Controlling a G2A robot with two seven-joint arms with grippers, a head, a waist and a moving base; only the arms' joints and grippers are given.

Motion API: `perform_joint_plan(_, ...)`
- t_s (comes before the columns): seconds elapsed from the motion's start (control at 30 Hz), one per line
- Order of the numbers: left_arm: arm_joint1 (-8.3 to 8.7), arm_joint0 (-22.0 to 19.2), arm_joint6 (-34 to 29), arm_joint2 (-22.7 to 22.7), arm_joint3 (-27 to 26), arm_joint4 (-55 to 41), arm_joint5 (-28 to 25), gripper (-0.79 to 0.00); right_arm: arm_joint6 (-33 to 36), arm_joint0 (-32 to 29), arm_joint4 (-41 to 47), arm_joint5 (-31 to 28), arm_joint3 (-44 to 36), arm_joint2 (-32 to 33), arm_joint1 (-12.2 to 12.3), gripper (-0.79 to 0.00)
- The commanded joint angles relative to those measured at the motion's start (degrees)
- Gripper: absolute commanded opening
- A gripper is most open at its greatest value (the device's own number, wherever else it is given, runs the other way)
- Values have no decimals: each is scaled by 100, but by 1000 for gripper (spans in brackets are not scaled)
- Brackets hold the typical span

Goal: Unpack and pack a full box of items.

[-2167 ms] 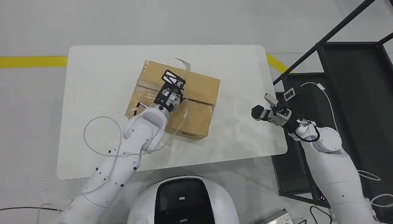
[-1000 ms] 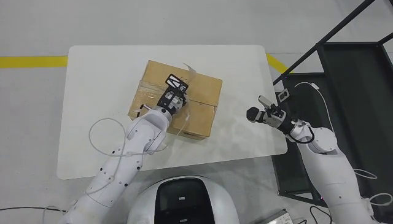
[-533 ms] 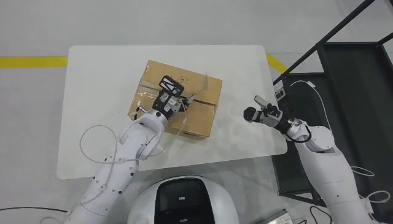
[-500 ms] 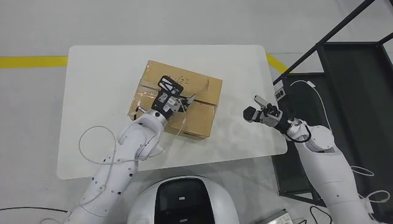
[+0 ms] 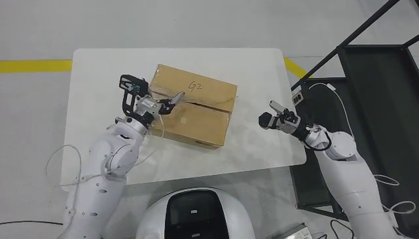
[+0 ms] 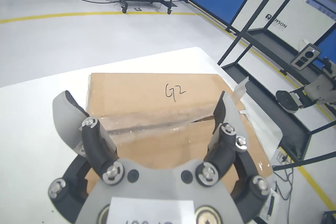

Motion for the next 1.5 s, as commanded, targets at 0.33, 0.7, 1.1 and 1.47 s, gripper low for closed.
perform_joint_plan(0.33,83,-194,-1263,-574,523,-3425,-1370,0,80,154,-327,30,-83,-249,-9,0)
perform_joint_plan(0.7,109,-1068,-2611,-284,1955,-5210,-1909,0,-19,112,-343,-90,-44,-221,-3,0)
perform_joint_plan(1.1,90,-1534,-2956,35,2922,-5886,-1880,0,-72,43,-328,-106,-71,-184,7,0)
perform_joint_plan(1.47,157,-1398,-3365,-52,2553,-6721,-2430,0,-32,114,-302,-117,-204,-187,13,0)
